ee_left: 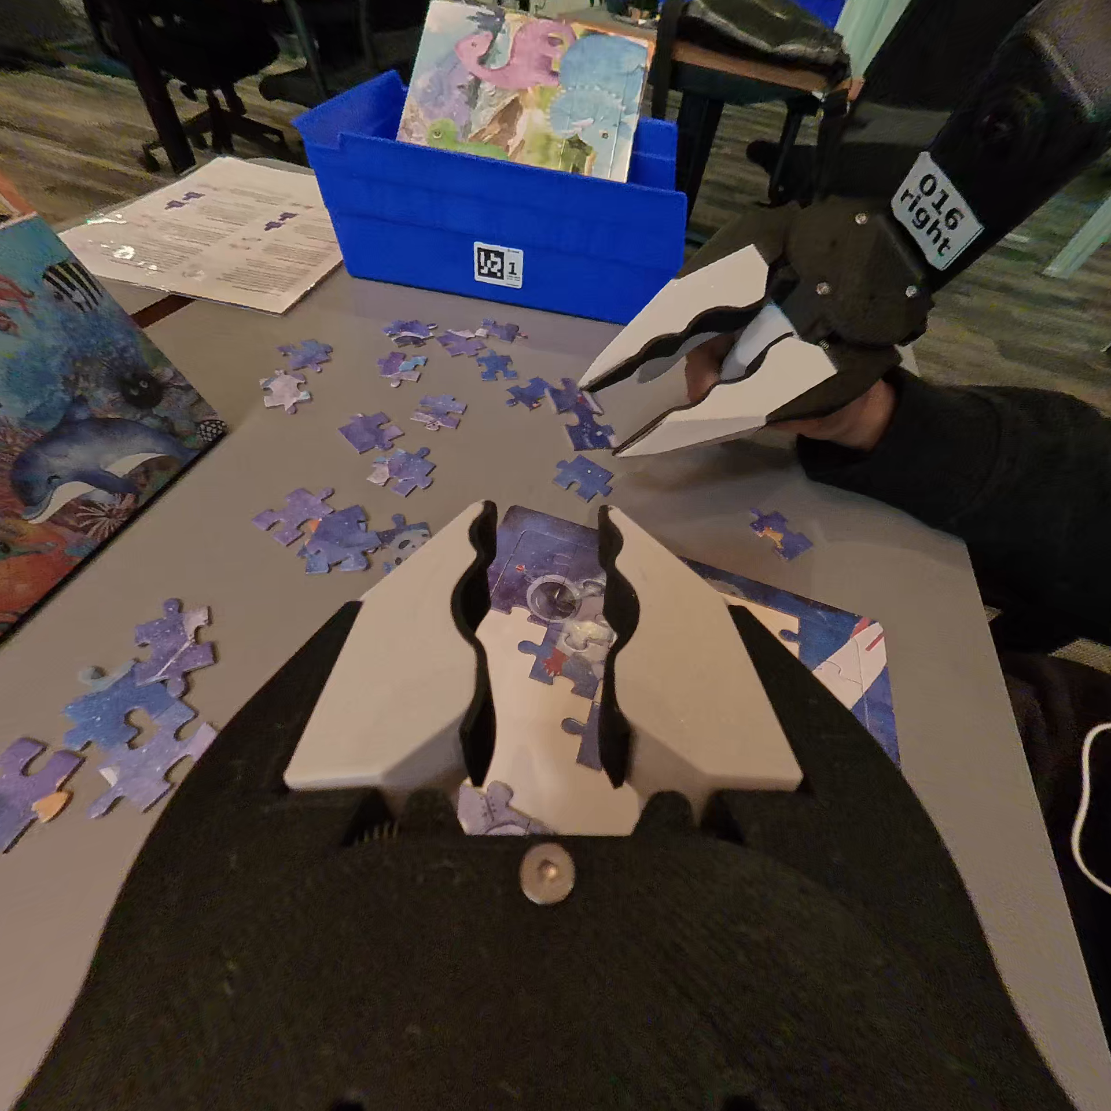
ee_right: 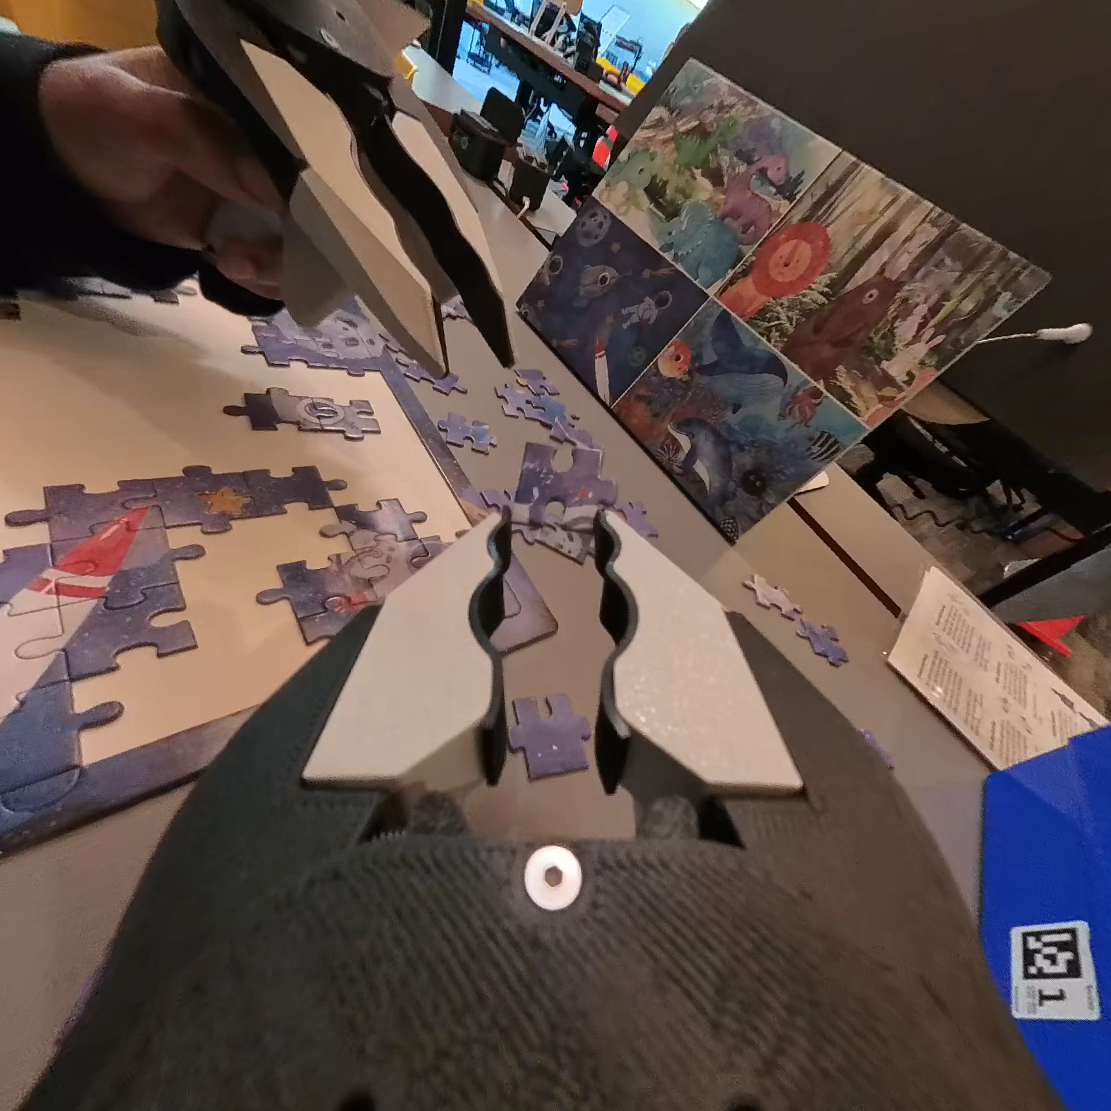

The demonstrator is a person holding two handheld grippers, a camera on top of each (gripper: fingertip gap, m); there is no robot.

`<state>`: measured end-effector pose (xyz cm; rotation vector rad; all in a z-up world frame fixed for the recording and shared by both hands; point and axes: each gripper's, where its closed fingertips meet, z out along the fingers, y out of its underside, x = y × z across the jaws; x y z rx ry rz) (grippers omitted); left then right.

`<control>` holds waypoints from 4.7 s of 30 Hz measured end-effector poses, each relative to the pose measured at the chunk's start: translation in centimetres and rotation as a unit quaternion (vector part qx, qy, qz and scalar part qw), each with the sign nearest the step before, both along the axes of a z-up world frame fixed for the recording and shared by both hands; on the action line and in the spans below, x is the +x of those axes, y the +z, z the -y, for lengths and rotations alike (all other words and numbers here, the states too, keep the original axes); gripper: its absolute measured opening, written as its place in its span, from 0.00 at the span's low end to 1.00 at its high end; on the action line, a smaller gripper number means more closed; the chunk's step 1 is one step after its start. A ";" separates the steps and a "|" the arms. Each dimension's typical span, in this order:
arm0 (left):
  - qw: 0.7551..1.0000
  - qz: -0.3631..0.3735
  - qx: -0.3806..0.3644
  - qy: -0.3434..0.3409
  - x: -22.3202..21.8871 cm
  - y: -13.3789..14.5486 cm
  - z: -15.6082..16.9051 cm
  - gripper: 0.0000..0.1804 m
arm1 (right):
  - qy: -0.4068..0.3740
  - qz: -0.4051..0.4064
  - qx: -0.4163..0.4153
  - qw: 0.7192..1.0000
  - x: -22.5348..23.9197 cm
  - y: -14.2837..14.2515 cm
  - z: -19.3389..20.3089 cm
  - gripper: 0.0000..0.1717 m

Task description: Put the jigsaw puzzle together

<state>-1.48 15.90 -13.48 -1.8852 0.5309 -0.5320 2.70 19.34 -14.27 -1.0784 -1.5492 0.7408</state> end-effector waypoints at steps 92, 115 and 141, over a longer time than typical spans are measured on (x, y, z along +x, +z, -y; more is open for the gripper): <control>0.930 0.328 -0.166 -0.027 -2.2 -1.0 -0.3 0.00 | -0.044 0.011 0.035 0.998 -2.6 -0.7 0.7 0.11; 0.927 0.331 -0.169 -0.042 -1.6 -0.9 -0.1 0.00 | -0.075 -0.020 -0.001 0.997 -1.2 0.4 -1.5 0.10; 0.893 0.352 -0.270 -0.078 -0.5 -2.0 1.4 0.00 | 0.018 -0.005 -0.018 1.000 -1.7 -0.2 1.8 0.12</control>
